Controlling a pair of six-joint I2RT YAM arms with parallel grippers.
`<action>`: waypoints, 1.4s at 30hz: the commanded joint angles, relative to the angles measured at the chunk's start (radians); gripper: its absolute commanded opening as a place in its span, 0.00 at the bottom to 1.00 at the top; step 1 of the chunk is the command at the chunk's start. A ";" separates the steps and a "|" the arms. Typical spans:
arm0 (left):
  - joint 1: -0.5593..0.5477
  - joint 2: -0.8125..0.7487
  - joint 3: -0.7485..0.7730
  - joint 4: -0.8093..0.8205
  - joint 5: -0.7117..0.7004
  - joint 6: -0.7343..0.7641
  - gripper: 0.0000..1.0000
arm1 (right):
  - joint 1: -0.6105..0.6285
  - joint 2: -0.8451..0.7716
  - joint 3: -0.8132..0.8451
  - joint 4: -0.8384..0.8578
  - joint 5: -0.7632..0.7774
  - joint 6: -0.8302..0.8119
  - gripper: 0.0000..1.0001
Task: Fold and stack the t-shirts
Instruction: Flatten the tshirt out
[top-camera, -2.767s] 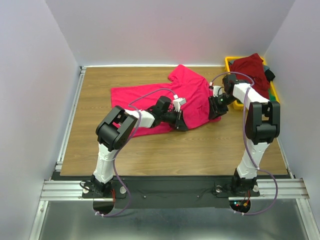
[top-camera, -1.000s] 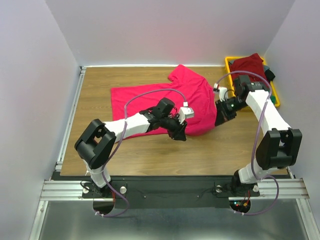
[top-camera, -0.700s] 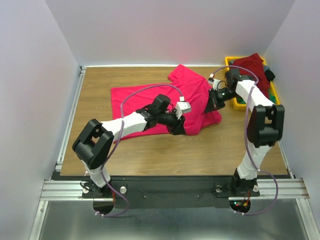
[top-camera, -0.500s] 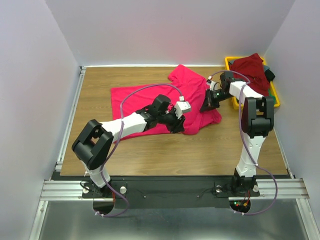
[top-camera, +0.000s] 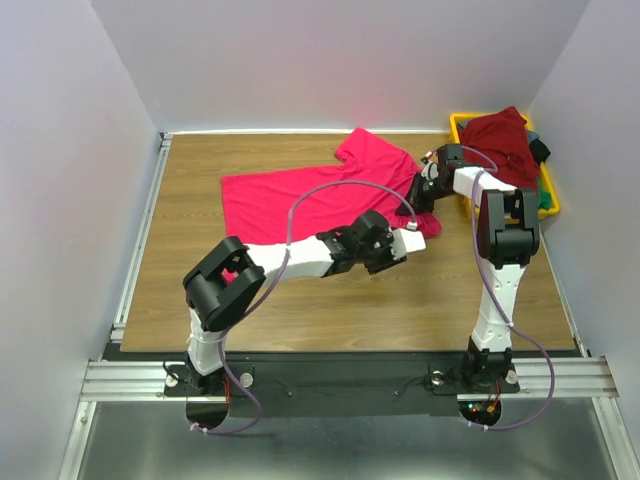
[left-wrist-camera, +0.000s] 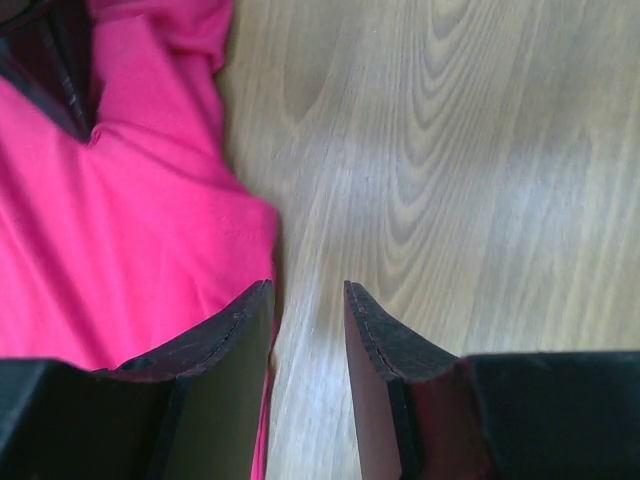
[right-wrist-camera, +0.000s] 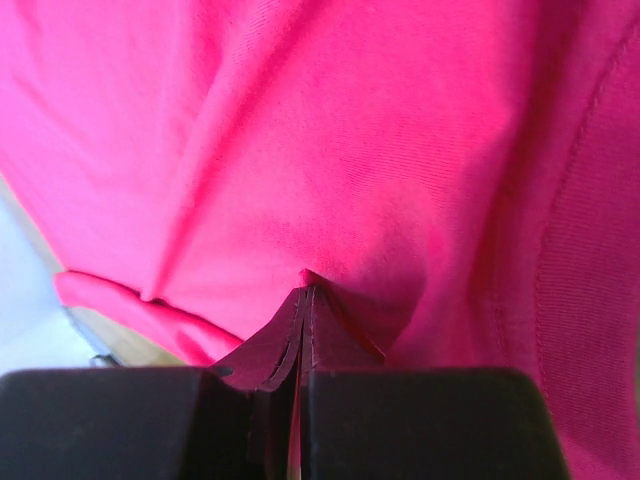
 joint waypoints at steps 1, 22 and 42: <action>-0.053 0.041 0.054 0.056 -0.166 0.105 0.46 | -0.006 0.041 0.020 0.068 0.085 0.059 0.01; -0.086 0.246 0.100 0.212 -0.401 0.340 0.25 | -0.006 0.027 -0.021 0.066 0.087 0.037 0.01; 0.011 -0.083 0.030 -0.059 0.269 0.114 0.00 | -0.009 -0.378 -0.126 -0.257 0.108 -0.311 0.01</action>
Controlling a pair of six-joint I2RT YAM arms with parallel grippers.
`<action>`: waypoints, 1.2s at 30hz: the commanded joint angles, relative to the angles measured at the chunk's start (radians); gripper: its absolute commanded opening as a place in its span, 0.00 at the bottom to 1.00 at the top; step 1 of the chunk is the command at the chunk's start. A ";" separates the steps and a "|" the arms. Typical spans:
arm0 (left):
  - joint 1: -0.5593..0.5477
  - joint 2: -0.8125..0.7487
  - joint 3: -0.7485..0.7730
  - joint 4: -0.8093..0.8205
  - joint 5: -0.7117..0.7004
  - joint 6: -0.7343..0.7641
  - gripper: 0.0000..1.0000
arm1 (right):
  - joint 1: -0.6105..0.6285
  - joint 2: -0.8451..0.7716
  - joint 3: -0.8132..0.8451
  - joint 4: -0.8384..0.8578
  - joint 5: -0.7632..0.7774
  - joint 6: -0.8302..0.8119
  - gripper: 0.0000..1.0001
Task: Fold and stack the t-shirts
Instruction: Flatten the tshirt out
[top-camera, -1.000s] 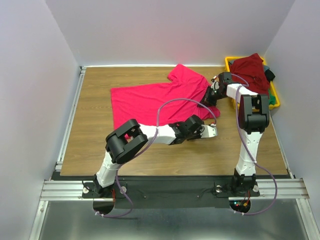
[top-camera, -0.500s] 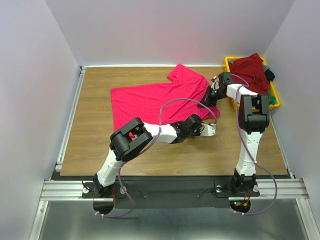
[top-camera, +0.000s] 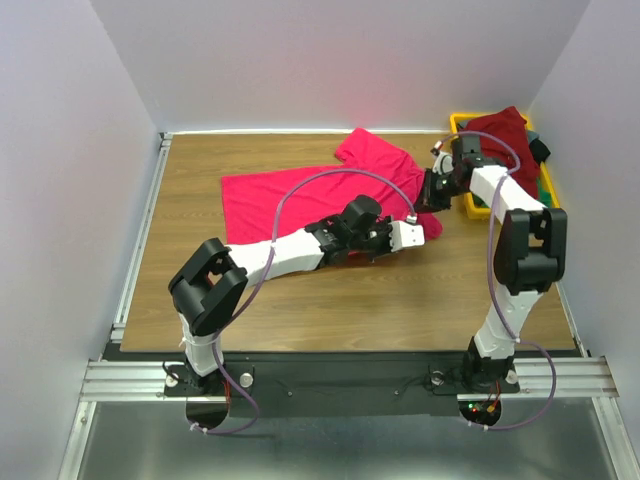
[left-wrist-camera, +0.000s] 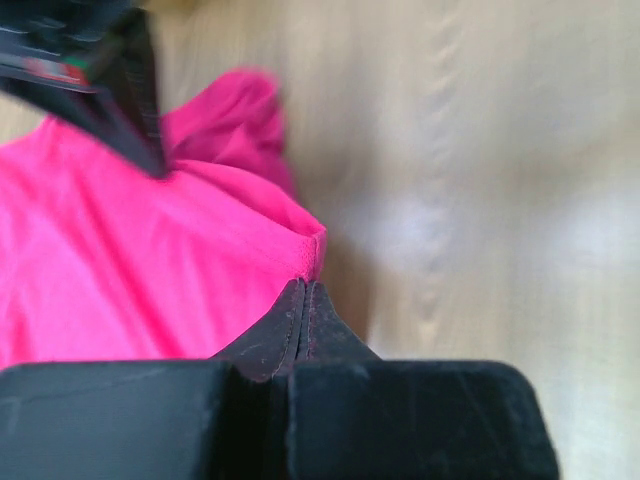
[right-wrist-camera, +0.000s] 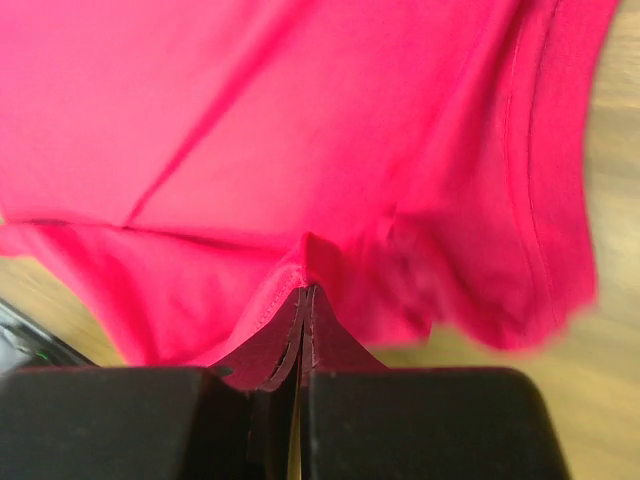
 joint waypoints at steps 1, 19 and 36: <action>-0.006 -0.041 -0.014 -0.111 0.211 -0.040 0.00 | -0.005 -0.161 -0.028 -0.213 0.059 -0.224 0.01; -0.075 -0.071 -0.169 -0.147 0.366 0.142 0.05 | 0.004 -0.293 -0.298 -0.713 0.281 -0.728 0.00; -0.084 -0.264 -0.239 -0.444 0.394 0.282 0.45 | 0.073 -0.418 -0.182 -0.710 0.118 -0.906 0.57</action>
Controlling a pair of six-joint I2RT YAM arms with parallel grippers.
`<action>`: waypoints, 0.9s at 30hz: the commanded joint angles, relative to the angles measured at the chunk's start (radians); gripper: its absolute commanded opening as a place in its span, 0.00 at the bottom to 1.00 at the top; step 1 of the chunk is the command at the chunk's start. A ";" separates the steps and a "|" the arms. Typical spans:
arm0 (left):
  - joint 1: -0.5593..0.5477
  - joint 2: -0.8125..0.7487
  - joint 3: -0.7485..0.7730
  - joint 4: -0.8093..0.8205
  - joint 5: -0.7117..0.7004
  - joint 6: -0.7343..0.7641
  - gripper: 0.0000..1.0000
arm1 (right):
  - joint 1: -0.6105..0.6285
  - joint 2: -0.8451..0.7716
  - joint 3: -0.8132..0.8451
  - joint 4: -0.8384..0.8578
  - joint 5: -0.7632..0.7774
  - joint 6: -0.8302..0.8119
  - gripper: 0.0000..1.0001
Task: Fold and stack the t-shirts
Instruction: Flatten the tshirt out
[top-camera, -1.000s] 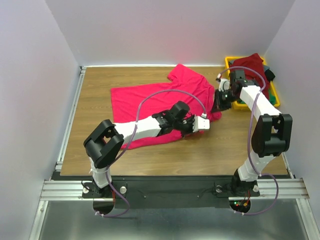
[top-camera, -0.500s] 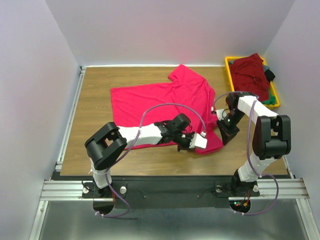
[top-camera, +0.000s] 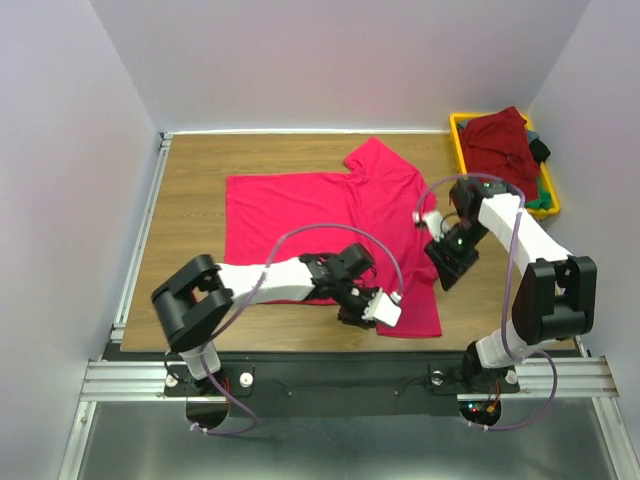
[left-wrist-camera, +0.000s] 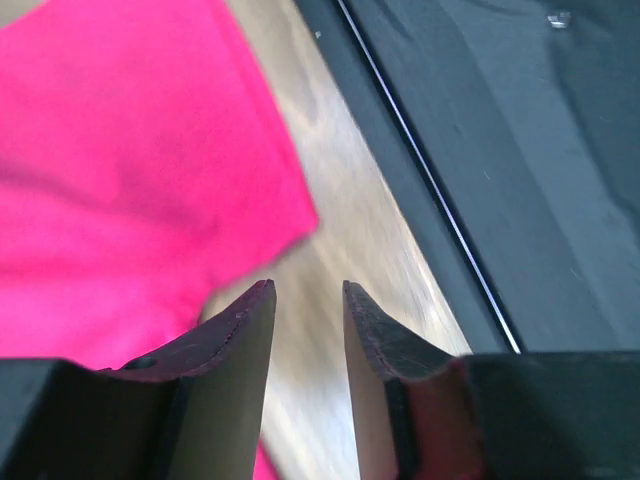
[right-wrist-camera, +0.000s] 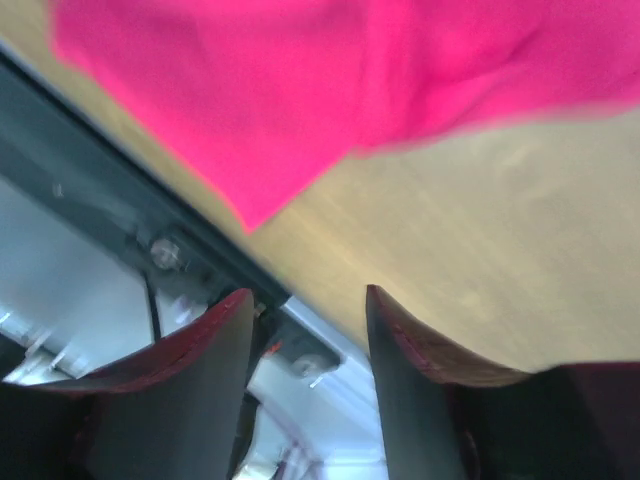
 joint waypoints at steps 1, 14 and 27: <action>0.131 -0.178 0.025 -0.157 0.086 -0.029 0.45 | -0.006 0.028 0.239 0.005 -0.137 -0.031 0.60; 0.771 -0.125 0.009 -0.155 -0.055 -0.285 0.38 | -0.004 0.513 0.454 0.375 -0.014 0.273 0.36; 1.026 0.220 0.169 -0.088 -0.291 -0.382 0.33 | 0.010 0.850 0.913 0.455 0.125 0.360 0.37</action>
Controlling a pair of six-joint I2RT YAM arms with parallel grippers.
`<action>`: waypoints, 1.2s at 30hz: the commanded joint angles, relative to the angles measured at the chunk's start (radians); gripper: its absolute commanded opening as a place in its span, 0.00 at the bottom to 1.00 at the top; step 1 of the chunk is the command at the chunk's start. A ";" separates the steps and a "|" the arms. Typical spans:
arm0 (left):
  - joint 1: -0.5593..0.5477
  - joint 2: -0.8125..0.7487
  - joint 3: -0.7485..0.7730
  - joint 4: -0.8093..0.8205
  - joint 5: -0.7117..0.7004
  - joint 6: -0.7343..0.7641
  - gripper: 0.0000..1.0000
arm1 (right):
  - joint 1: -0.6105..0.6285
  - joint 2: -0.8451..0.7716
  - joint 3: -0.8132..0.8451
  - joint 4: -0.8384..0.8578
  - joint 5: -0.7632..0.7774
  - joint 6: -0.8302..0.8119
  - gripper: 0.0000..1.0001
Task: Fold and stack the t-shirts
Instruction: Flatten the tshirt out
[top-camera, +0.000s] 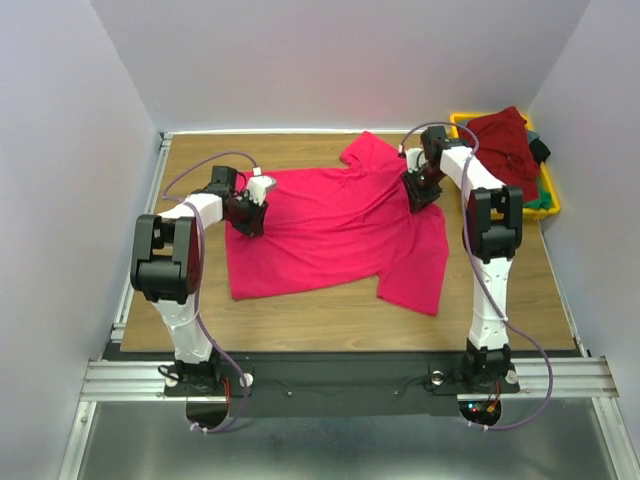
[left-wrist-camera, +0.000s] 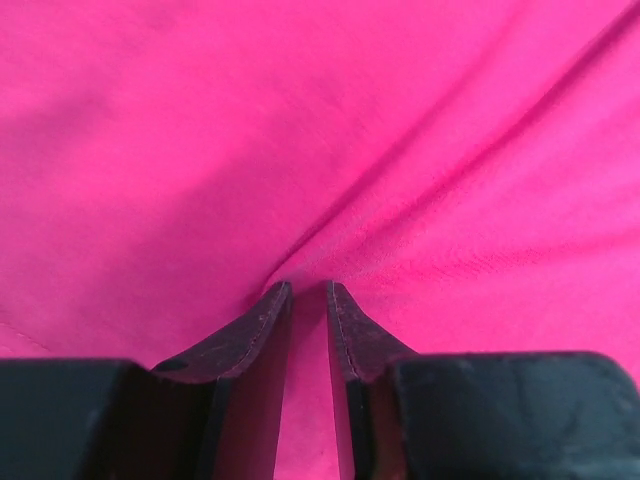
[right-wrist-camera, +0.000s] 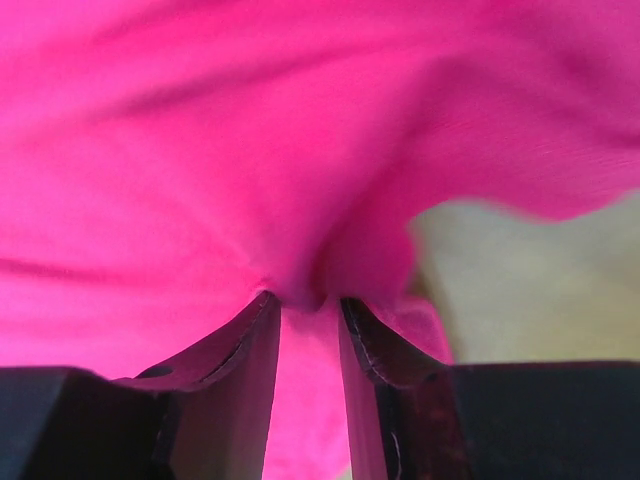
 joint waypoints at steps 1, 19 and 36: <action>0.038 0.133 0.099 0.003 -0.134 -0.030 0.33 | 0.011 0.105 0.154 0.079 0.059 0.041 0.38; 0.094 0.026 0.019 -0.108 -0.173 0.219 0.28 | 0.067 -0.357 -0.689 -0.012 0.034 -0.140 0.39; 0.131 -0.068 0.300 -0.343 0.158 0.232 0.38 | -0.002 -0.195 -0.036 -0.116 -0.112 -0.046 0.44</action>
